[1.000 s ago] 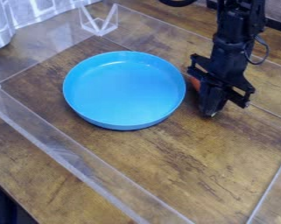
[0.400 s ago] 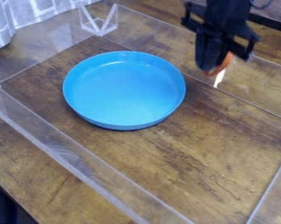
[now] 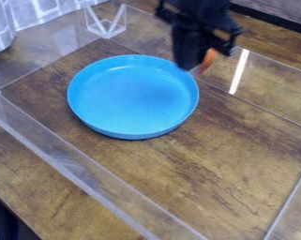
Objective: Put the carrot in the blue tray
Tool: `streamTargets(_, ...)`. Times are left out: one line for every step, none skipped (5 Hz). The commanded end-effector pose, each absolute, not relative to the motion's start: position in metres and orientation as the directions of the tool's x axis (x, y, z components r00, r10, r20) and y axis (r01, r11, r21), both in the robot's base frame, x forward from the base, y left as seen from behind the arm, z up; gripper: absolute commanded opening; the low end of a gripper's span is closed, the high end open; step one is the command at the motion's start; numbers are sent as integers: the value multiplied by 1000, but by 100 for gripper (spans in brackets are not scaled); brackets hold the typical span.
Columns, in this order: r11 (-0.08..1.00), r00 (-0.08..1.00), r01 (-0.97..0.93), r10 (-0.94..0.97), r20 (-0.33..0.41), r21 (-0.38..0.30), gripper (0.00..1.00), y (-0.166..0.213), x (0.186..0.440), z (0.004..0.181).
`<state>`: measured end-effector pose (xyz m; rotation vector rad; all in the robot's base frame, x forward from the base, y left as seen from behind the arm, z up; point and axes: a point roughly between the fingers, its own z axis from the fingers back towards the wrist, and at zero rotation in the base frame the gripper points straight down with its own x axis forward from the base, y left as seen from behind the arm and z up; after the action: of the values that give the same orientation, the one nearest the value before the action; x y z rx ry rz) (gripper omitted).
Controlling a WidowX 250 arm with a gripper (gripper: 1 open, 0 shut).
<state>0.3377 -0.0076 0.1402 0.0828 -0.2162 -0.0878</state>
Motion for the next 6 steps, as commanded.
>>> streamTargets(993, 958, 49, -77, 276, 109, 0, 11, 321, 160)
streamTargets(993, 960, 45, -74, 271, 113, 100, 4, 328, 151)
streamTargets(992, 960, 63, -91, 265, 112, 100, -6, 333, 142)
streamTargets(984, 948, 148, -169, 269, 100, 100, -38, 327, 132)
streamTargets(978, 940, 188, -206, 273, 91, 100, -74, 323, 121)
streamTargets(976, 938, 206, -219, 270, 78, 100, -105, 321, 101)
